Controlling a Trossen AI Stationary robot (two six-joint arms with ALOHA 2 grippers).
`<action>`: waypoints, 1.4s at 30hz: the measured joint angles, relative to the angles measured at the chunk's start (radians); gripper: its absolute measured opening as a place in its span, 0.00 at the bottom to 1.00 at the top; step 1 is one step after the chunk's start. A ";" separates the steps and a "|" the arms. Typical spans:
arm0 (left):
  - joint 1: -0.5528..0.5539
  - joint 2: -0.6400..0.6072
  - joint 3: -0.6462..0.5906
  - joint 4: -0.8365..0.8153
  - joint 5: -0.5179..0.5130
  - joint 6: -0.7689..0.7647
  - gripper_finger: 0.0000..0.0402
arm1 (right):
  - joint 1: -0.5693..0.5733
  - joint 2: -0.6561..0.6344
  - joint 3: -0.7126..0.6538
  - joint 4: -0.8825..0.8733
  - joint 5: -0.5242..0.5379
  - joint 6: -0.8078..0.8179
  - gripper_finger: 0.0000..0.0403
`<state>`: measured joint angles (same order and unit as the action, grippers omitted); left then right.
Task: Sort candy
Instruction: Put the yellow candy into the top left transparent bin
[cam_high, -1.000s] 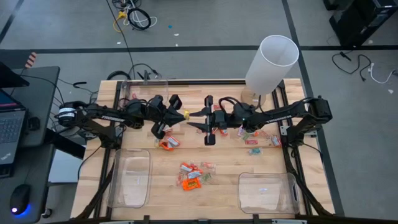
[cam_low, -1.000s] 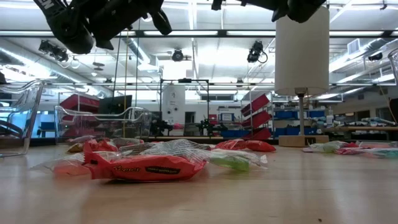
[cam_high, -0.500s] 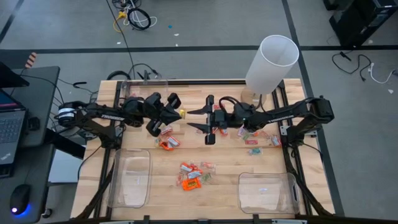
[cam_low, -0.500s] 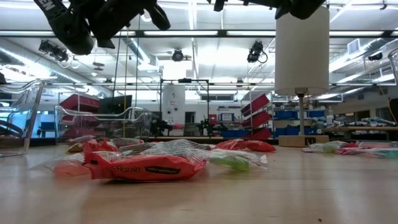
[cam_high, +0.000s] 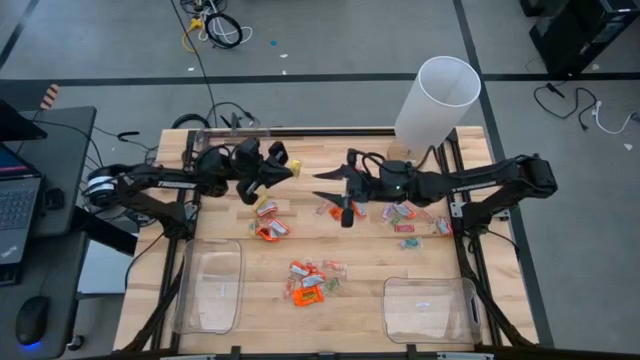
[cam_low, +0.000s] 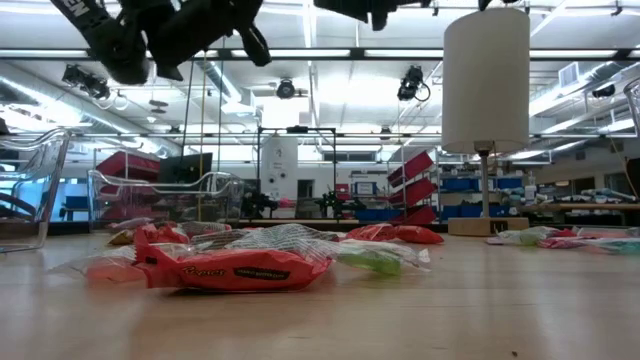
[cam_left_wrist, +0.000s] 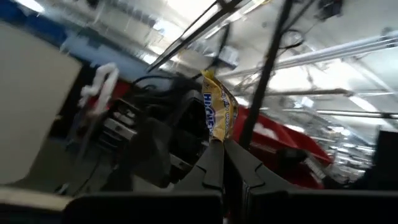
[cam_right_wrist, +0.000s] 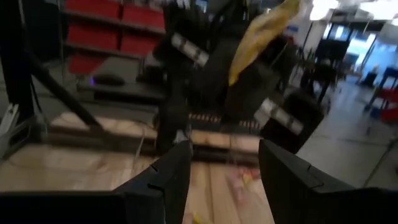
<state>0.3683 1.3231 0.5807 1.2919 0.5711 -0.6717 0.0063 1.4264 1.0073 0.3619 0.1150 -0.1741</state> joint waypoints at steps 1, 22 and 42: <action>0.005 -0.012 0.011 -0.069 0.000 0.016 0.00 | 0.000 -0.007 0.000 -0.019 0.000 0.006 0.43; 0.012 -0.353 0.245 -1.504 -0.380 0.527 0.00 | -0.009 -0.022 0.001 -0.204 0.049 0.044 0.43; 0.205 -0.428 0.245 -2.071 -0.863 0.507 0.00 | -0.018 -0.022 0.001 -0.199 0.049 0.048 0.43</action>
<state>0.5732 0.8953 0.8257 -0.7786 -0.2915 -0.1644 -0.0120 1.4044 1.0080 0.1631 0.1638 -0.1257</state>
